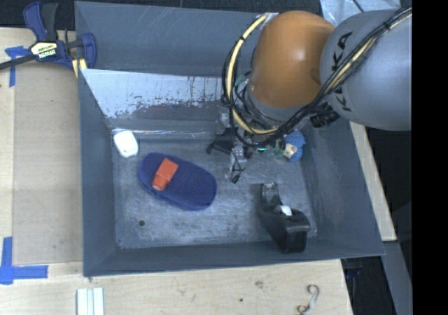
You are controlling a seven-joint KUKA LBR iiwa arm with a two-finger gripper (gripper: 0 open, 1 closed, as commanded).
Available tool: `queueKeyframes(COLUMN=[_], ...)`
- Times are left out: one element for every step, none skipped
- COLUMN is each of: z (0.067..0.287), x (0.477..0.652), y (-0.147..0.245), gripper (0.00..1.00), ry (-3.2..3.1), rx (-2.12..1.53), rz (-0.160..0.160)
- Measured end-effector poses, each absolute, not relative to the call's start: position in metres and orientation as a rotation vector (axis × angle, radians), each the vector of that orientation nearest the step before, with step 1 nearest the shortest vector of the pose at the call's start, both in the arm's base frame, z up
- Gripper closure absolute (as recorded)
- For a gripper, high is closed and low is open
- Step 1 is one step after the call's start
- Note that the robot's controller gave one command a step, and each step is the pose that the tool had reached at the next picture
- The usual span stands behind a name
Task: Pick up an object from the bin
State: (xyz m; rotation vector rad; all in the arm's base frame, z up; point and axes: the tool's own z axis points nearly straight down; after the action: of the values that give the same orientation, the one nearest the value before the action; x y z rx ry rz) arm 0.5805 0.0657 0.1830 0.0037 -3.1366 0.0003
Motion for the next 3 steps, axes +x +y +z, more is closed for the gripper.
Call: queueKeyframes(z=[0.0837,0.0889,0.0884], x=[0.5854,0.5878,0.5876], y=[0.1303,0.1275,0.1274], gripper=[0.00,1.00,0.00], ry=[-3.135,-3.143,-3.142], rx=[0.098,0.087,0.087], rz=[-0.001,-0.001,-0.001])
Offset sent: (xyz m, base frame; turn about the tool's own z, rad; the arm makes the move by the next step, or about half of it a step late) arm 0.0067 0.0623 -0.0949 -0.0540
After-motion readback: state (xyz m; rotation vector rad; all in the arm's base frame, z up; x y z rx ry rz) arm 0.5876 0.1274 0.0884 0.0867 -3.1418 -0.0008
